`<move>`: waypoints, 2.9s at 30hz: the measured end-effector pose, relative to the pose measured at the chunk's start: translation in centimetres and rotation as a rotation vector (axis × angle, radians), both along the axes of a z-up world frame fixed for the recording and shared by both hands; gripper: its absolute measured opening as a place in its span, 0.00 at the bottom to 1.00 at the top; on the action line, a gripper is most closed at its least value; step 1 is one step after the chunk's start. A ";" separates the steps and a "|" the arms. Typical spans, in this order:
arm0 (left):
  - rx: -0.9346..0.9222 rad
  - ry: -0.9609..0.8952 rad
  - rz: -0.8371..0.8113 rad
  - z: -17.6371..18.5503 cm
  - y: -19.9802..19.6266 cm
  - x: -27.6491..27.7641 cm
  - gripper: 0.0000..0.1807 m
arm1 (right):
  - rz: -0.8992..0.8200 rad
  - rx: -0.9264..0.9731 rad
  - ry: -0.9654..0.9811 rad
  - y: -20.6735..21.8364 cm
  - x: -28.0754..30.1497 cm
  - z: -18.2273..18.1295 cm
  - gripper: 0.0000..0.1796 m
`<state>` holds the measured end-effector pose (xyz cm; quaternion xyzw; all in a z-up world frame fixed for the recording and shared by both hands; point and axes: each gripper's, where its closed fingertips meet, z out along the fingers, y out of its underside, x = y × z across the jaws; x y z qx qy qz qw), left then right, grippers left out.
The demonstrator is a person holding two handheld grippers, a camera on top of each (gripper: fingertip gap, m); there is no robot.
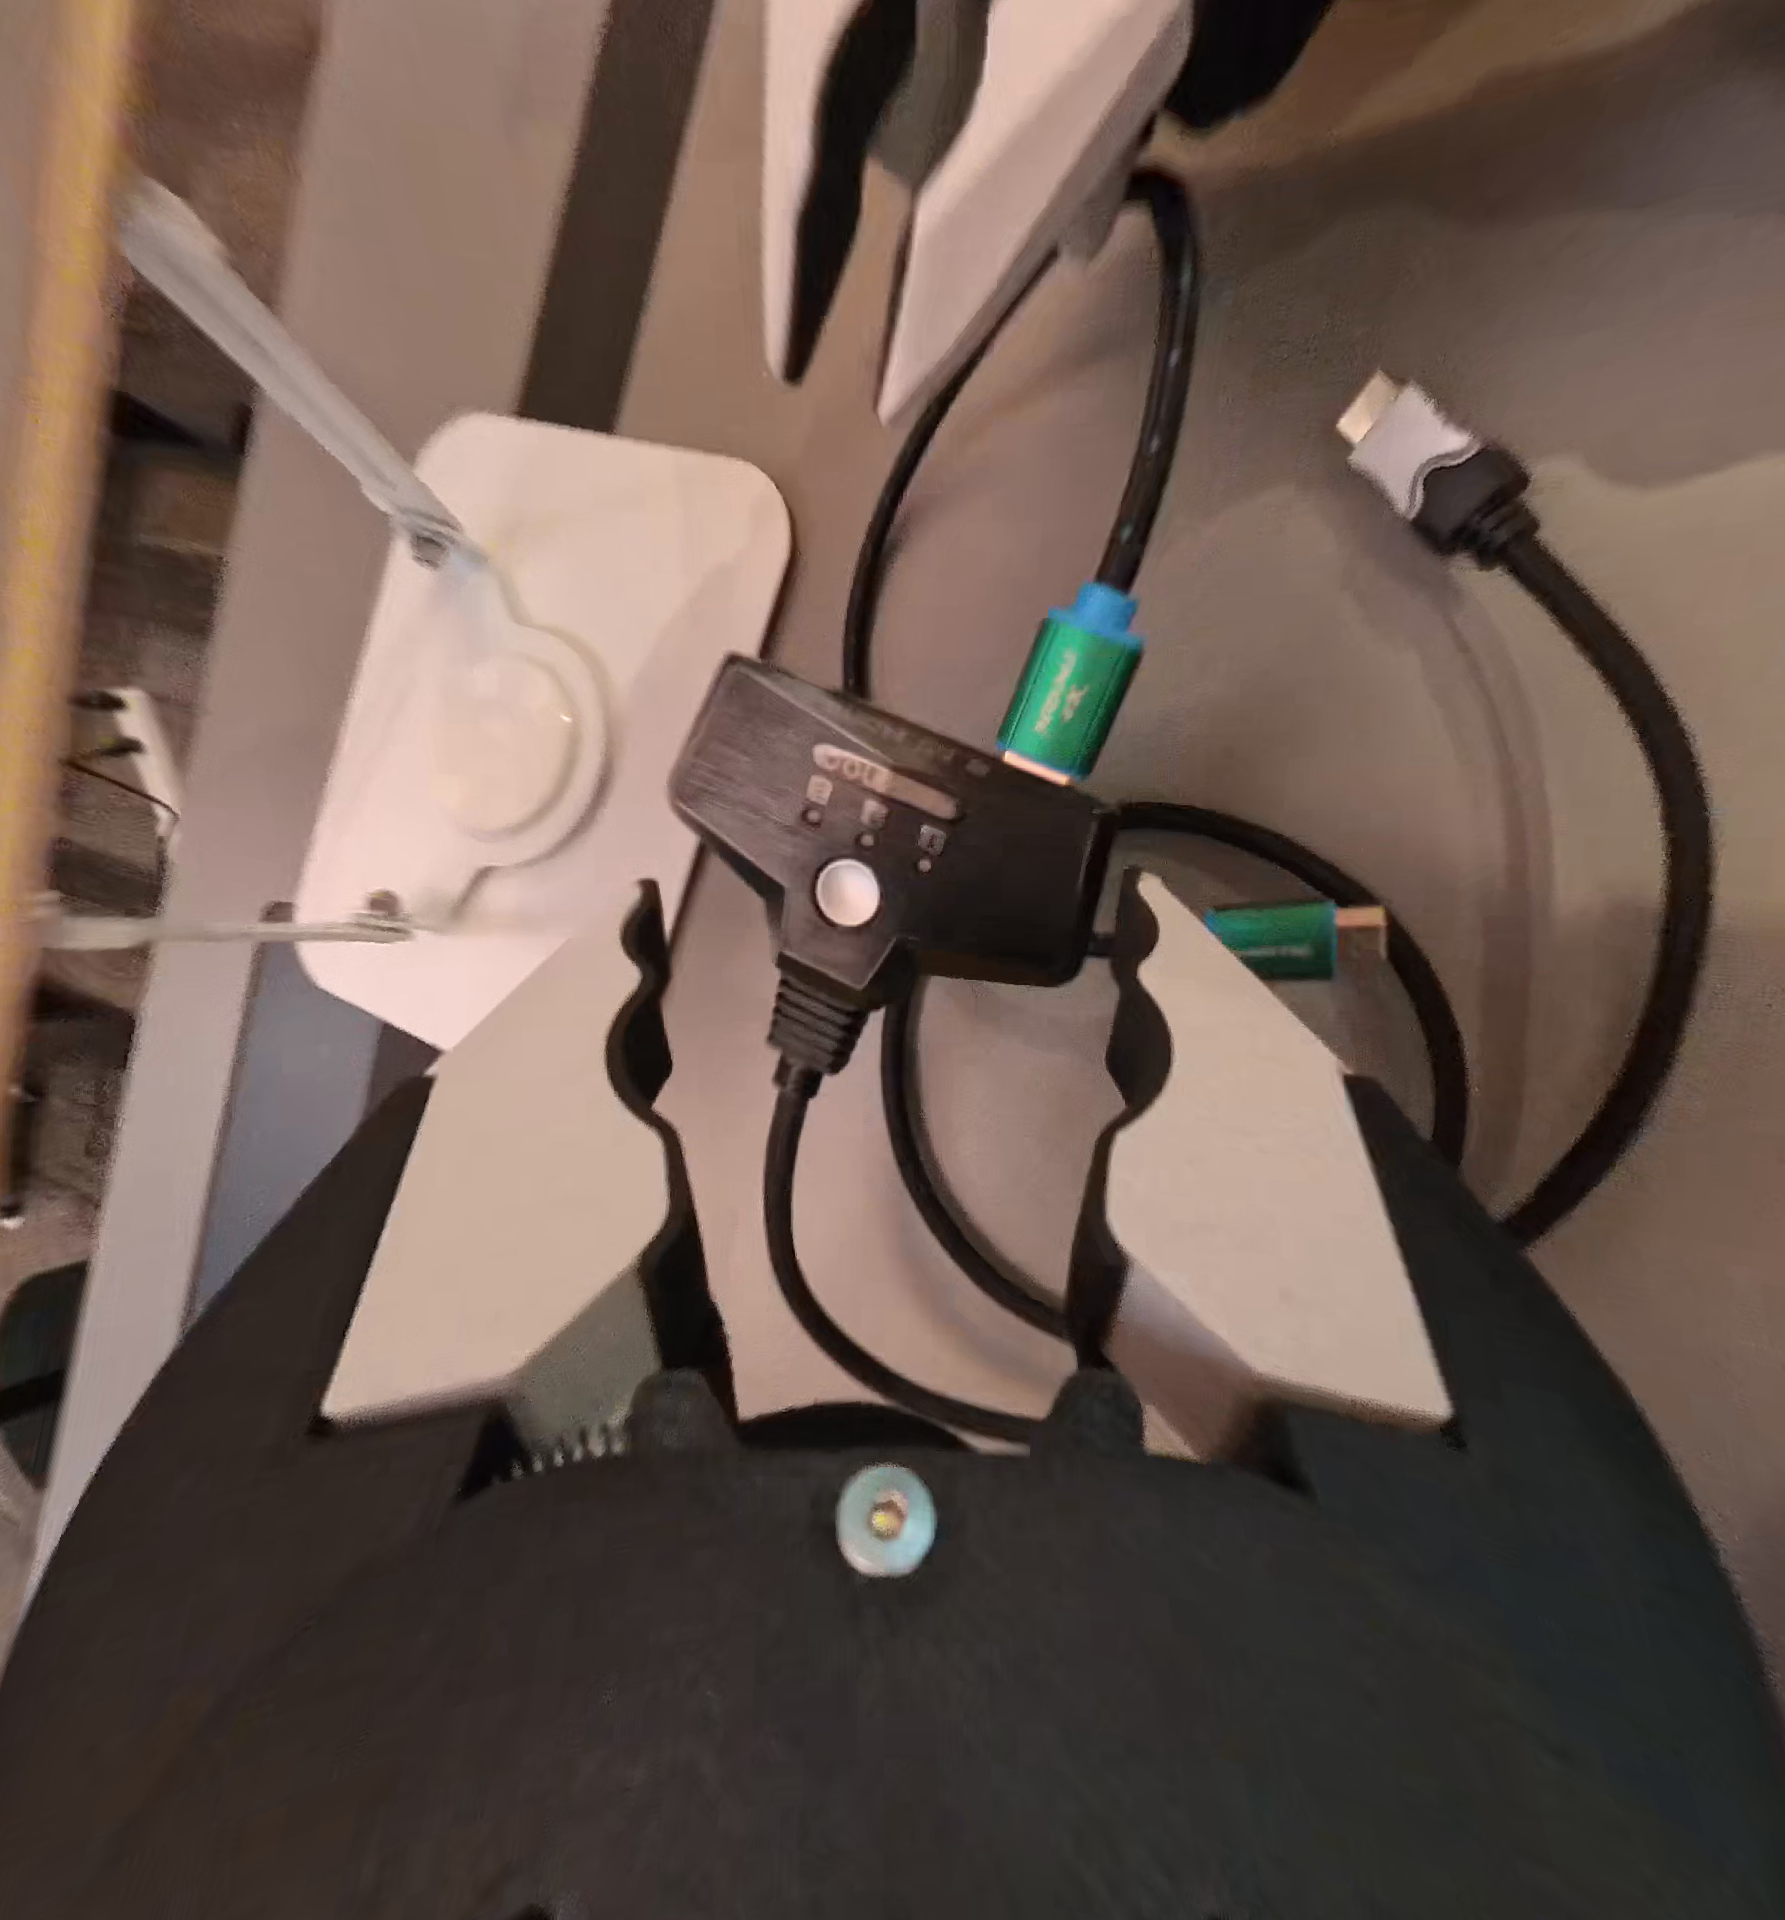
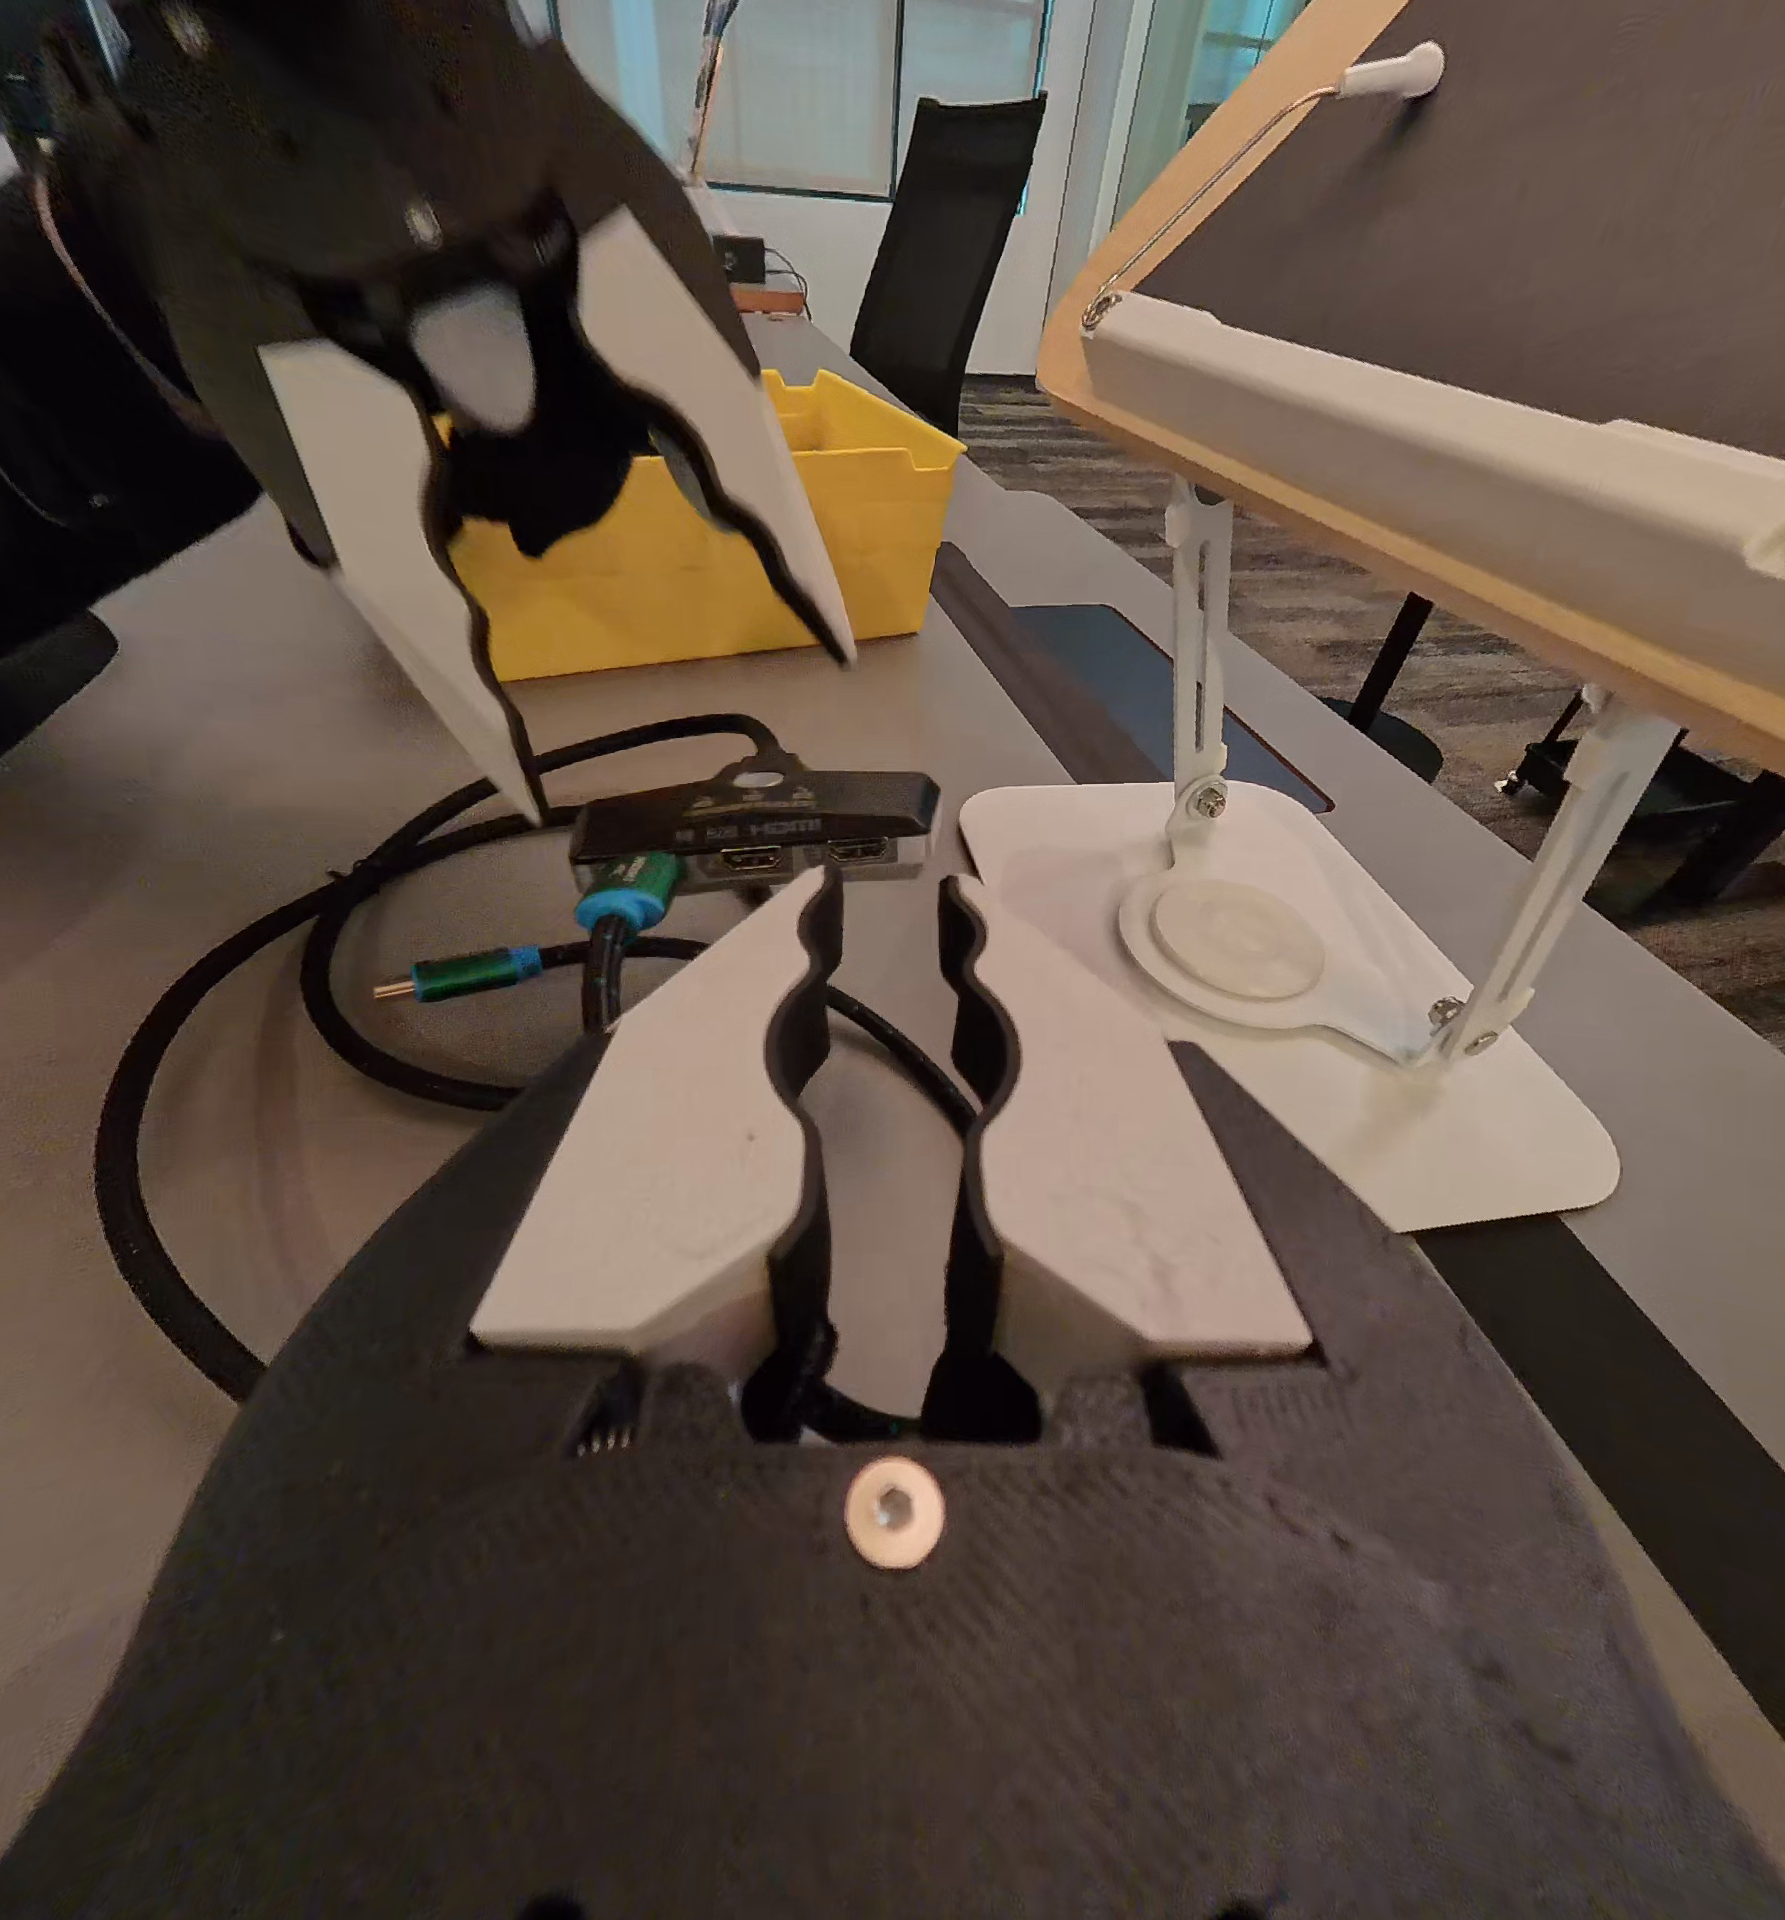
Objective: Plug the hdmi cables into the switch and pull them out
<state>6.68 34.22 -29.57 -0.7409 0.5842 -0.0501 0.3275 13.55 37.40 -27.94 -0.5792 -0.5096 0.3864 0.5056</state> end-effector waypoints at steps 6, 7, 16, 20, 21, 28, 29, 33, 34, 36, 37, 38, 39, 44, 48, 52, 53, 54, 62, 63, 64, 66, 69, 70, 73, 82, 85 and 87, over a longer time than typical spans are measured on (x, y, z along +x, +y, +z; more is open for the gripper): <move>0.147 0.032 0.092 7.3 -0.7 -7.0 0.39 | 0.007 -0.003 0.006 -0.1 -0.1 0.0 0.09; 0.169 0.061 0.128 8.0 -0.7 -9.0 0.38 | 0.008 -0.004 0.005 -0.1 -0.2 0.0 0.09; 0.097 0.379 0.451 6.6 -3.8 -29.8 0.30 | 0.009 0.001 0.000 -0.3 -0.3 0.1 0.09; 0.052 0.292 0.514 5.7 -4.6 -33.9 0.24 | 0.008 -0.001 -0.003 -0.2 -0.3 0.0 0.09; 0.038 0.286 0.514 5.2 -4.6 -34.3 0.24 | 0.009 -0.003 -0.006 -0.2 -0.3 -0.1 0.09; -0.010 0.326 0.481 0.8 -3.2 -35.1 0.18 | 0.013 -0.006 -0.030 -0.3 -0.5 -0.7 0.09; -0.011 0.313 0.475 0.5 -3.1 -34.9 0.15 | 0.012 -0.006 -0.031 -0.2 -0.5 -0.8 0.09; 0.030 0.287 0.469 0.6 -2.6 -34.7 0.04 | 0.008 -0.013 -0.028 0.0 -0.3 -0.9 0.09; 0.041 0.300 0.464 0.7 -2.7 -34.9 0.04 | 0.008 -0.014 -0.029 0.0 -0.3 -0.9 0.09; 0.078 0.313 0.469 1.5 -2.9 -35.1 0.03 | 0.009 -0.014 -0.029 0.0 -0.4 -0.9 0.09; 0.077 0.302 0.472 1.9 -3.1 -35.1 0.03 | 0.010 -0.013 -0.031 -0.1 -0.4 -0.9 0.09; 0.081 0.293 0.472 2.3 -3.4 -35.1 0.03 | 0.011 -0.013 -0.032 -0.1 -0.4 -0.9 0.09; 0.105 0.290 0.479 2.9 -3.4 -35.3 0.02 | 0.012 -0.013 -0.033 -0.1 -0.5 -0.9 0.09; 0.173 0.253 0.516 5.7 -4.5 -36.1 0.02 | 0.011 -0.010 -0.029 -0.2 -0.5 -0.8 0.09; 0.253 0.179 0.565 9.0 -5.1 -36.3 0.03 | 0.008 -0.009 -0.022 -0.1 -0.4 -0.6 0.09; 0.357 0.127 0.617 13.3 -5.5 -36.3 0.03 | 0.001 -0.006 -0.013 -0.1 -0.3 -0.3 0.09; 0.388 0.112 0.617 14.6 -5.6 -35.7 0.02 | -0.001 -0.005 -0.011 -0.1 -0.3 -0.2 0.09; 0.416 0.095 0.611 15.9 -5.8 -35.0 0.02 | -0.004 -0.004 -0.009 0.0 -0.2 -0.1 0.09; 0.614 -0.129 0.435 23.6 -6.0 -24.1 0.03 | -0.024 0.017 0.031 0.1 0.2 1.2 0.09; 0.614 -0.166 0.397 23.9 -6.0 -22.4 0.03 | -0.026 0.018 0.041 0.2 0.3 1.4 0.09; 0.606 -0.200 0.358 24.0 -5.9 -20.5 0.03 | -0.028 0.019 0.051 0.2 0.5 1.7 0.09; 0.598 -0.256 0.287 23.9 -5.5 -16.8 0.03 | -0.028 0.020 0.076 0.2 0.7 2.2 0.09; 0.555 -0.292 0.192 22.4 -4.5 -11.6 0.03 | -0.017 0.014 0.107 0.0 0.8 2.7 0.10; 0.543 -0.293 0.174 21.7 -4.0 -10.1 0.03 | -0.013 0.013 0.112 -0.1 0.8 2.8 0.10; 0.494 -0.328 0.105 19.4 -2.5 -6.0 0.03 | 0.002 0.018 0.103 -0.4 0.3 2.7 0.10; 0.374 -0.471 -0.029 15.3 -1.0 1.3 0.02 | 0.020 0.100 0.032 -1.8 -2.0 2.5 0.15; 0.345 -0.446 -0.064 13.7 -1.1 2.6 0.02 | 0.001 0.142 0.003 -2.0 -2.8 2.7 0.15; 0.337 -0.409 -0.074 12.6 -1.1 3.0 0.02 | -0.001 0.167 -0.002 -2.4 -3.4 3.1 0.15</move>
